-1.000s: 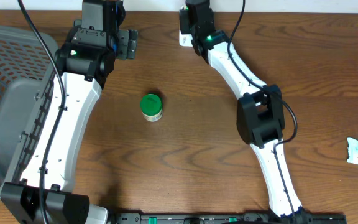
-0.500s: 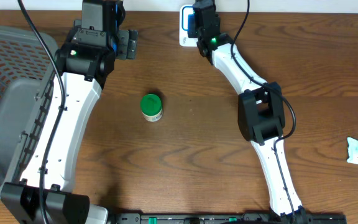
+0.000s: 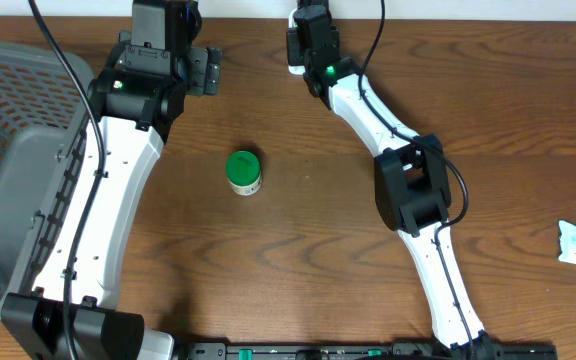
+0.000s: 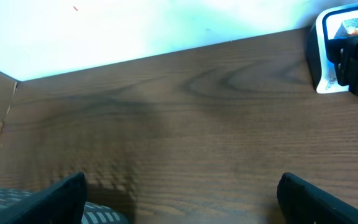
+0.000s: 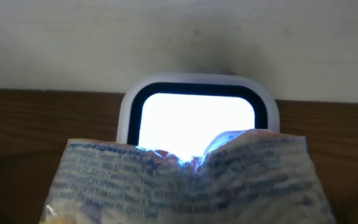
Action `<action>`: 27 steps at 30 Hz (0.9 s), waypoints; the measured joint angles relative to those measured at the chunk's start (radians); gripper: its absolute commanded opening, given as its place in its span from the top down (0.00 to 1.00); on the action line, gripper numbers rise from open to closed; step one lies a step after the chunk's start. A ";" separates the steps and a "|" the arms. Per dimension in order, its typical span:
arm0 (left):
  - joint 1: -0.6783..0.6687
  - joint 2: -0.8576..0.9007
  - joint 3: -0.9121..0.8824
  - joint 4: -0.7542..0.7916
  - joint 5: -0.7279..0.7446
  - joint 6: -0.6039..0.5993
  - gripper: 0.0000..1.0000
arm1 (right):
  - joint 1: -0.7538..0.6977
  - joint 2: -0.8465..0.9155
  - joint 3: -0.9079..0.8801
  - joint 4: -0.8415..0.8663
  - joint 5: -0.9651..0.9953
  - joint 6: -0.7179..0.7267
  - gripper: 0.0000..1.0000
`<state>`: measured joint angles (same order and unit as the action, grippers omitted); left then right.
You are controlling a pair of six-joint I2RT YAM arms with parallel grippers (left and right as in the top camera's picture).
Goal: Scan the item barcode
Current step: 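Hold the tissue pack barcode against the scanner window with the right gripper, then carry the tissue pack to the right edge and release it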
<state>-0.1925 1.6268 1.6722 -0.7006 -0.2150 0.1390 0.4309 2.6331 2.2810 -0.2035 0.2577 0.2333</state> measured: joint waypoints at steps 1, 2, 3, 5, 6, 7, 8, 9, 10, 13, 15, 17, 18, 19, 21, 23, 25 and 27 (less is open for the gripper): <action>0.000 0.000 0.000 0.000 0.000 0.000 0.02 | 0.000 0.000 0.000 0.000 0.000 0.000 0.43; 0.000 0.000 0.000 0.000 0.000 0.000 0.02 | 0.000 0.000 0.000 0.001 0.000 -0.001 0.43; 0.000 0.000 0.000 0.000 0.000 0.000 0.02 | 0.000 0.000 0.000 0.000 0.000 -0.003 0.43; 0.000 0.000 0.000 0.000 0.000 0.000 0.02 | 0.000 0.000 0.001 -0.013 0.001 -0.010 0.44; 0.000 0.000 0.000 0.000 0.000 0.000 0.02 | 0.000 0.000 0.003 -0.026 0.002 -0.014 0.44; 0.000 0.000 0.000 0.000 0.000 0.000 0.02 | 0.000 0.000 0.008 -0.037 0.002 -0.018 0.45; 0.000 0.000 0.000 0.000 0.000 0.000 0.02 | 0.001 -0.001 0.013 -0.053 0.001 -0.024 0.44; 0.000 0.000 0.000 0.000 0.000 0.000 0.02 | 0.002 -0.003 0.016 -0.072 0.002 -0.031 0.45; 0.000 0.000 0.000 0.000 0.000 0.000 0.02 | 0.003 -0.010 0.017 -0.100 0.003 -0.035 0.44; 0.000 0.000 0.000 0.000 0.000 0.000 0.02 | 0.006 -0.045 0.017 -0.203 0.002 -0.043 0.45; 0.000 0.000 0.000 0.000 0.000 0.000 0.02 | 0.005 -0.085 0.017 -0.296 0.006 -0.043 0.46; 0.000 0.000 0.000 0.000 0.000 0.000 0.02 | 0.003 -0.151 0.018 -0.413 0.018 -0.037 0.46; 0.000 0.000 0.000 0.000 0.000 0.000 0.02 | 0.001 -0.192 0.018 -0.461 0.028 -0.032 0.48; 0.000 0.000 0.000 0.000 0.000 0.000 0.02 | -0.005 -0.233 0.027 -0.527 0.031 -0.018 0.48; 0.000 0.000 0.000 0.000 0.000 0.000 0.02 | -0.021 -0.303 0.031 -0.676 0.041 0.010 0.51; 0.000 0.000 0.000 0.000 0.000 0.000 0.02 | -0.057 -0.373 0.040 -0.809 0.050 0.050 0.51; 0.000 0.000 0.000 0.000 0.000 0.000 0.02 | -0.101 -0.414 0.049 -0.916 0.060 0.085 0.51; 0.000 0.000 0.000 0.000 0.000 0.000 0.02 | -0.166 -0.436 0.055 -1.048 0.066 0.125 0.50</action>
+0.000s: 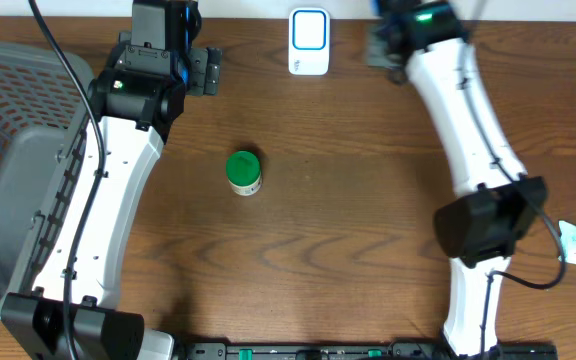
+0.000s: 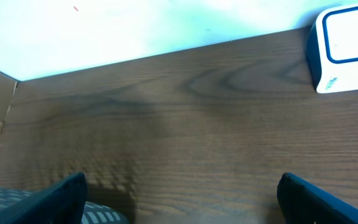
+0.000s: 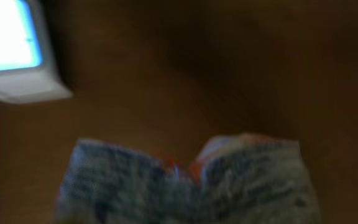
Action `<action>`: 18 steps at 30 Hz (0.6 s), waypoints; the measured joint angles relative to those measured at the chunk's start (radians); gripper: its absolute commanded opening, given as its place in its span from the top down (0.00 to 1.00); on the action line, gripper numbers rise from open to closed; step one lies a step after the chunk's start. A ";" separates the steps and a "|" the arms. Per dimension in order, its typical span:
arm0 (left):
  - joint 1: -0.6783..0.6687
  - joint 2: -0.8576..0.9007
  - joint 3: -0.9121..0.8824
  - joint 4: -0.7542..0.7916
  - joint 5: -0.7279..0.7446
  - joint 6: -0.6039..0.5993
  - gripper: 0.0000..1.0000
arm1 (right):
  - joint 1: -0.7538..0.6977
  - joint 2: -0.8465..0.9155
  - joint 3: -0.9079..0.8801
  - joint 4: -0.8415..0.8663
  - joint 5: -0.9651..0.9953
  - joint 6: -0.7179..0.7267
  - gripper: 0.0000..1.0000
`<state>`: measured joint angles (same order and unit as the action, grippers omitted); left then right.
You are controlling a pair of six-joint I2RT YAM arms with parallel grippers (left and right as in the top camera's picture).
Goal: Scan the item barcode
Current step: 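Carry the tissue pack to the right edge and release it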
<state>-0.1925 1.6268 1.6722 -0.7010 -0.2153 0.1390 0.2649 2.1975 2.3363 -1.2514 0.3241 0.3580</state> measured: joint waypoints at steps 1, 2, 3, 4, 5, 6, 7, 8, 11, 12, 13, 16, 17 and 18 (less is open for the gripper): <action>0.000 0.000 0.000 0.000 0.000 0.000 0.02 | -0.035 -0.001 -0.001 -0.055 0.006 0.018 0.50; 0.000 0.000 0.000 0.000 0.000 0.000 0.02 | -0.068 0.000 -0.005 -0.096 0.011 0.035 0.50; 0.000 0.000 0.000 0.000 0.000 0.000 0.02 | -0.101 0.004 -0.013 -0.129 0.016 0.050 0.48; 0.000 0.000 0.000 0.000 0.000 0.000 0.02 | -0.144 0.008 -0.026 -0.163 0.021 0.063 0.46; 0.000 0.000 0.000 0.000 0.000 0.000 0.02 | -0.180 0.013 -0.037 -0.185 0.026 0.073 0.45; 0.000 0.000 0.000 0.000 0.000 0.000 0.02 | -0.220 0.017 -0.051 -0.197 0.030 0.081 0.44; 0.000 0.000 0.000 0.000 0.000 0.000 0.02 | -0.264 0.021 -0.068 -0.203 0.035 0.088 0.43; 0.000 0.000 0.000 0.000 0.000 0.000 0.02 | -0.305 0.021 -0.087 -0.202 0.040 0.092 0.43; 0.000 0.000 0.000 0.000 0.000 0.000 0.02 | -0.441 0.021 -0.154 -0.176 0.057 0.102 0.44; 0.000 0.000 0.000 0.000 0.000 0.000 0.02 | -0.471 0.021 -0.171 -0.163 0.059 0.105 0.44; 0.000 0.000 0.000 0.000 0.000 0.000 0.02 | -0.521 0.021 -0.204 -0.136 0.063 0.106 0.44; 0.000 0.000 0.000 0.000 0.000 0.000 0.02 | -0.633 0.021 -0.289 -0.069 0.070 0.107 0.45; 0.000 0.000 0.000 0.000 0.000 0.000 0.02 | -0.666 0.021 -0.318 -0.044 0.071 0.108 0.45; 0.000 0.000 0.000 0.000 0.000 0.000 0.02 | -0.699 0.021 -0.344 -0.023 0.073 0.109 0.45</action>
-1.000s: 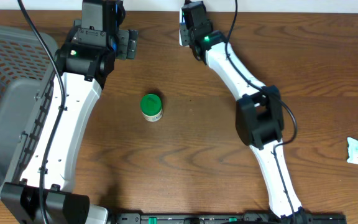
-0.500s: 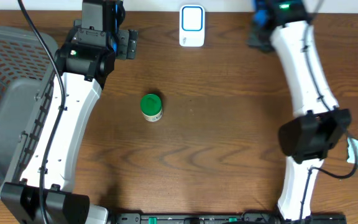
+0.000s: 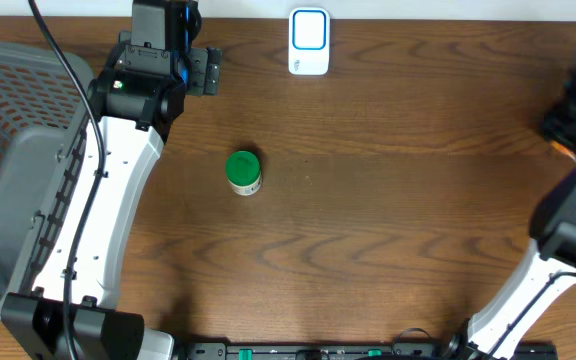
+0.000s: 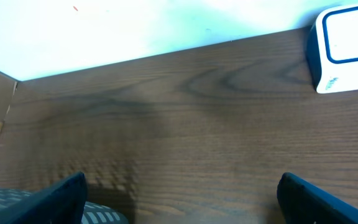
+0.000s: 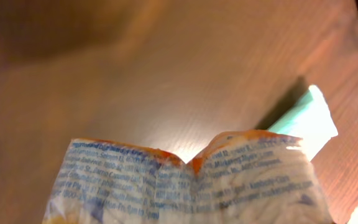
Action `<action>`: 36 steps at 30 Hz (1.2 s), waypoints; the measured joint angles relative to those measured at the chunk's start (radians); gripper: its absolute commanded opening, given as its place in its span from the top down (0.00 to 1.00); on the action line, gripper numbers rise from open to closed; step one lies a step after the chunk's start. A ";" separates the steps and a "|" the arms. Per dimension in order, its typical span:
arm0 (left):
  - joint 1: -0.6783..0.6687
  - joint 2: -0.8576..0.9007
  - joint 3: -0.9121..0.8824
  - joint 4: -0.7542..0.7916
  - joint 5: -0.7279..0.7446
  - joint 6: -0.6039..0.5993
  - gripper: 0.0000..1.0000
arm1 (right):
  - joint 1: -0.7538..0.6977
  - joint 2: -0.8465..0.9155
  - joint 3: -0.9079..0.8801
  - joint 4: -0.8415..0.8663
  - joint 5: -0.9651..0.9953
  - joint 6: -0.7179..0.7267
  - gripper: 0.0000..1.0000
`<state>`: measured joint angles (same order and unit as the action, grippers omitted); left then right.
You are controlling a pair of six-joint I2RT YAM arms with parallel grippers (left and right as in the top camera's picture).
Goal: Scan the item barcode
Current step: 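Carry the tissue pack to the right edge and release it, then reach the right gripper to the green-lidded jar and grasp it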
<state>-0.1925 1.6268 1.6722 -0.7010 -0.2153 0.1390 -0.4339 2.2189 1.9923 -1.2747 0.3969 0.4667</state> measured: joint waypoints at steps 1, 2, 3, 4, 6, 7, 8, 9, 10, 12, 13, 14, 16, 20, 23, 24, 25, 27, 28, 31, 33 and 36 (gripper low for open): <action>0.000 0.000 0.000 0.000 0.000 0.000 0.02 | -0.036 0.000 -0.035 0.032 0.000 0.000 0.46; 0.000 0.000 0.000 0.000 0.000 0.000 0.02 | -0.066 0.000 -0.063 0.058 0.001 0.000 0.46; 0.000 0.000 0.000 0.000 0.000 0.000 0.02 | -0.095 0.000 -0.090 0.085 0.001 0.000 0.46; 0.000 0.000 0.000 0.000 0.000 0.000 0.02 | -0.128 0.000 -0.123 0.117 0.000 0.001 0.46; 0.000 0.000 0.000 0.000 0.000 0.000 0.02 | -0.183 0.000 -0.175 0.163 0.002 0.001 0.44; 0.000 0.000 0.000 0.000 0.000 0.000 0.02 | -0.203 0.000 -0.194 0.180 0.001 0.001 0.40; 0.000 0.000 0.000 0.000 0.000 0.000 0.02 | -0.230 0.000 -0.213 0.194 0.002 0.003 0.31; 0.000 0.000 0.000 0.000 0.000 0.000 0.02 | -0.254 0.000 -0.224 0.203 0.000 0.006 0.19; 0.000 0.000 0.000 0.000 0.000 0.000 0.02 | -0.268 0.000 -0.226 0.207 0.000 0.003 0.09; 0.000 0.000 0.000 0.000 0.000 0.000 0.02 | -0.302 0.000 -0.216 0.200 -0.017 0.005 0.01; 0.000 0.000 0.000 0.000 0.000 0.000 0.02 | -0.314 0.000 -0.203 0.183 -0.033 0.000 0.01; 0.000 0.000 0.000 0.000 0.000 0.000 0.02 | -0.324 0.000 -0.177 0.153 -0.061 -0.002 0.01; 0.000 0.000 0.000 0.000 0.000 0.000 0.02 | -0.335 0.002 -0.088 0.090 -0.123 -0.004 0.01; 0.000 0.000 0.000 0.000 0.000 0.000 0.02 | -0.330 0.004 0.156 -0.045 -0.257 -0.004 0.01; 0.000 0.000 0.000 0.000 0.000 0.000 0.02 | -0.307 0.002 0.329 -0.150 -0.389 -0.004 0.01; 0.000 0.000 0.000 0.000 0.000 0.000 0.02 | -0.289 -0.002 0.370 -0.178 -0.434 -0.004 0.01; 0.000 0.000 0.000 0.000 0.000 0.000 0.02 | -0.269 -0.005 0.391 -0.200 -0.468 -0.004 0.02; 0.000 0.000 0.000 0.000 0.000 0.000 0.02 | -0.208 -0.010 0.409 -0.246 -0.535 -0.003 0.02; 0.000 0.000 0.000 0.000 0.000 0.000 0.02 | -0.174 -0.010 0.409 -0.264 -0.559 -0.003 0.02; 0.000 0.000 0.000 0.000 0.000 0.000 0.02 | -0.034 -0.007 0.378 -0.305 -0.613 -0.004 0.03; 0.000 0.000 0.000 0.000 0.000 0.000 0.02 | 0.075 -0.007 0.343 -0.309 -0.636 -0.004 0.02; 0.000 0.000 0.000 0.000 0.000 0.000 0.02 | 0.226 -0.003 0.301 -0.274 -0.653 -0.025 0.01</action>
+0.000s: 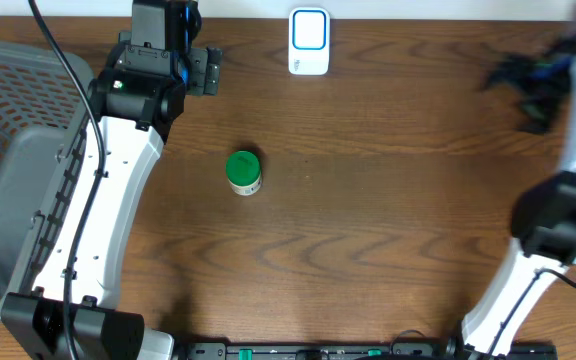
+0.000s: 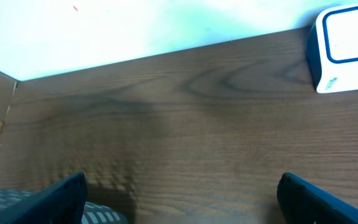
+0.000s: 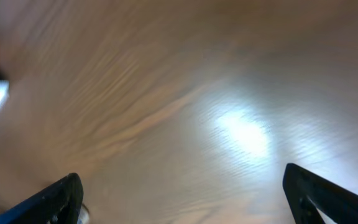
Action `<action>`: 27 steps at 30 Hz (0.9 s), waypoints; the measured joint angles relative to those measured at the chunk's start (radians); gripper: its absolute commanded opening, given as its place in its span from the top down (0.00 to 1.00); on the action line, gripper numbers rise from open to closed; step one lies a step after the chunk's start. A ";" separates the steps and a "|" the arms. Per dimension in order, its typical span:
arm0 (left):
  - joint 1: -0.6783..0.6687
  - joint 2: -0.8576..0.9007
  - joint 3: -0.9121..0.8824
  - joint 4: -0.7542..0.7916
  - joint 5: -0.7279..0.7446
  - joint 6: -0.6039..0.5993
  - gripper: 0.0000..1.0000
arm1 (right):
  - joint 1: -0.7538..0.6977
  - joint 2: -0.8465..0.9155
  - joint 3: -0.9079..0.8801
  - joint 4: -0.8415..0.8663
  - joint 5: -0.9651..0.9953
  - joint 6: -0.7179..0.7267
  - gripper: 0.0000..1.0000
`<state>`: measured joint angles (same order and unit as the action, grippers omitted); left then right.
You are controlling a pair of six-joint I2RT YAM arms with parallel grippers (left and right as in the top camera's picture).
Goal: Scan the item barcode
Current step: 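Reach the right gripper to the green-lidded jar and grasp it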
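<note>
The white scanner with a blue-rimmed window (image 1: pixel 309 42) stands at the table's back edge and shows at the right of the left wrist view (image 2: pixel 344 53). A green-lidded jar (image 1: pixel 244 172) stands mid-table. My right gripper (image 1: pixel 523 82), blurred, hangs over the back right of the table. In its own view it (image 3: pixel 182 199) is open, with only bare wood between the fingers. My left gripper (image 1: pixel 206 72) is left of the scanner, also open (image 2: pixel 182 196) and empty. No packet is in view.
A grey mesh basket (image 1: pixel 8 150) fills the left edge of the table. The right arm's elbow (image 1: pixel 558 225) stands over the right edge. The wooden table (image 1: pixel 368 200) ends at a white wall at the back.
The right gripper held a printed snack packet at the table's far right edge. Now it is open and empty, further left and toward the back. The packet is out of view. The left arm is unmoved.
The right gripper first held the packet right in front of the scanner's lit window. Then it was to the right of the scanner with the packet, then at the far right edge beside a white packet lying there. Now it is open without it.
</note>
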<state>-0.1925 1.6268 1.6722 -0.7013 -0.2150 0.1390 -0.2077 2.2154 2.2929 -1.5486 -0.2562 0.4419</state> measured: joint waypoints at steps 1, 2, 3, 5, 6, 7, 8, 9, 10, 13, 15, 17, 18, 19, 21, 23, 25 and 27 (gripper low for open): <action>0.000 0.000 0.000 0.000 0.000 0.000 0.02 | 0.051 0.002 -0.010 0.020 -0.003 -0.015 0.01; 0.000 0.000 0.000 0.000 0.000 0.000 0.02 | 0.111 0.003 -0.018 0.040 -0.007 -0.038 0.01; 0.000 0.000 0.000 0.000 0.000 0.000 0.02 | 0.159 0.003 -0.024 0.058 -0.010 -0.058 0.01; 0.000 0.000 0.000 0.000 0.000 0.000 0.02 | 0.268 0.003 -0.028 0.092 -0.005 -0.104 0.01; 0.000 0.000 0.000 0.000 0.000 0.000 0.02 | 0.316 0.003 -0.029 0.106 0.003 -0.120 0.01; 0.000 0.000 0.000 0.000 0.000 0.000 0.02 | 0.365 0.003 -0.029 0.117 0.012 -0.135 0.01; 0.000 0.000 0.000 0.000 0.000 0.000 0.02 | 0.413 0.003 -0.031 0.126 0.020 -0.145 0.01; 0.000 0.000 0.000 0.000 0.000 0.000 0.02 | 0.458 0.003 -0.032 0.138 0.027 -0.154 0.01; 0.000 0.000 0.000 0.000 0.000 0.000 0.02 | 0.505 0.003 -0.032 0.154 0.031 -0.163 0.01; 0.000 0.000 0.000 0.000 0.000 0.000 0.02 | 0.609 0.003 -0.044 0.212 0.044 -0.176 0.01; 0.000 0.000 0.000 0.000 0.000 0.000 0.02 | 0.662 0.003 -0.062 0.256 0.048 -0.180 0.01; 0.000 0.000 0.000 0.000 0.000 0.000 0.02 | 0.707 0.003 -0.089 0.297 0.050 -0.179 0.01; 0.000 0.000 0.000 0.000 0.000 0.000 0.02 | 0.722 0.003 -0.105 0.314 0.051 -0.175 0.01; 0.000 0.000 0.000 0.000 0.000 0.000 0.02 | 0.735 0.003 -0.122 0.327 0.052 -0.172 0.01; 0.000 0.000 0.000 0.000 0.000 0.000 0.02 | 0.753 0.003 -0.159 0.345 0.051 -0.161 0.01; 0.000 0.000 0.000 0.000 0.000 0.000 0.02 | 0.760 0.003 -0.195 0.352 0.054 -0.154 0.01; 0.000 0.000 0.000 0.000 0.000 0.000 0.02 | 0.763 0.003 -0.229 0.356 0.058 -0.146 0.01; 0.000 0.000 0.000 0.000 0.000 0.000 0.02 | 0.766 0.003 -0.239 0.360 0.062 -0.142 0.01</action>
<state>-0.1925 1.6268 1.6722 -0.7010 -0.2153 0.1390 0.5583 2.2189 2.0537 -1.1889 -0.1940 0.2996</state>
